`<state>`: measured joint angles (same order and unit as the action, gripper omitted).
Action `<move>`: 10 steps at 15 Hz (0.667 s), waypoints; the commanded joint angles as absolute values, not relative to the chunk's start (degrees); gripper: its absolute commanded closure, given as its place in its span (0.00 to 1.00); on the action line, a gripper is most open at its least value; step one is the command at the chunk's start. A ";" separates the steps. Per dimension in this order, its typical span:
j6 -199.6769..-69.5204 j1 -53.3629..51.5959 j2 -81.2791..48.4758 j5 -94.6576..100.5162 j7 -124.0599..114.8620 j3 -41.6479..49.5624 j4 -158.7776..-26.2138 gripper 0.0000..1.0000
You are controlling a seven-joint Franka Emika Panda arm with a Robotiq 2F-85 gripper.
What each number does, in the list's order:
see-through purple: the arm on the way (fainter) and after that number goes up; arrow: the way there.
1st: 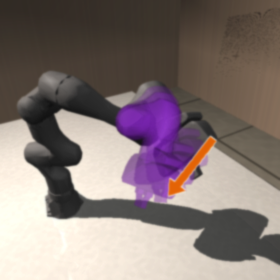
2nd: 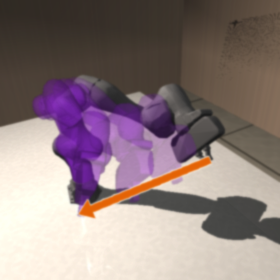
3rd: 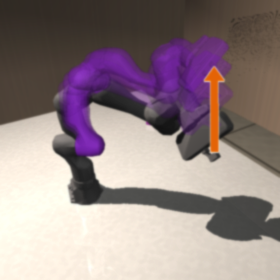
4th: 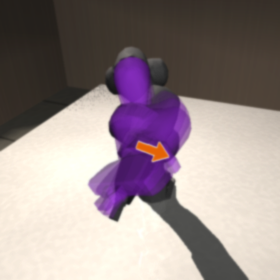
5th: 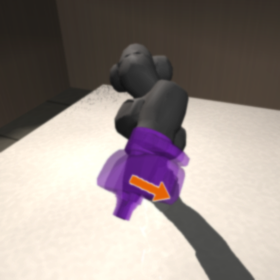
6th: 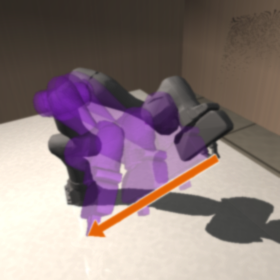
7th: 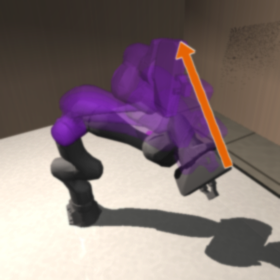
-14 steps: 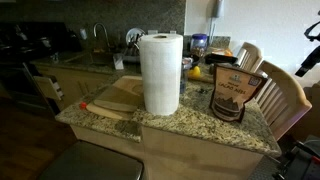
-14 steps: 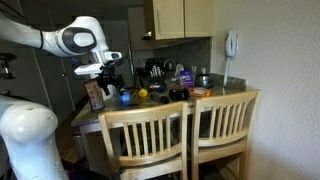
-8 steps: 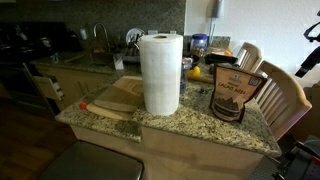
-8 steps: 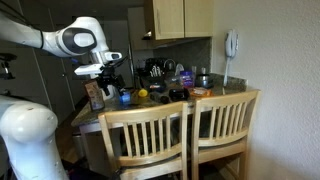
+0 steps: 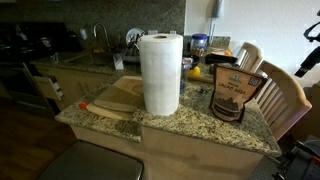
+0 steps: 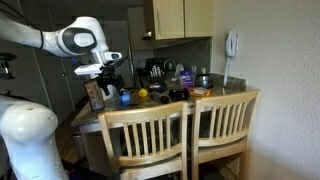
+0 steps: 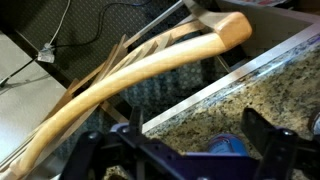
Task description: Put the brown satchet in the black bowl
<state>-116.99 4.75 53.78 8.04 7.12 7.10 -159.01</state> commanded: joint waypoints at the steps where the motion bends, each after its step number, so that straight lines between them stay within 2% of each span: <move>1: -122.11 2.49 52.70 7.16 4.12 2.48 -156.33 0.00; 7: -137.73 1.45 46.63 11.95 -4.15 -10.97 -145.70 0.00; 8: -133.95 -0.11 50.92 9.91 -2.83 -8.25 -149.52 0.00; 10: -136.11 -0.06 48.79 11.08 -4.49 -10.58 -146.87 0.00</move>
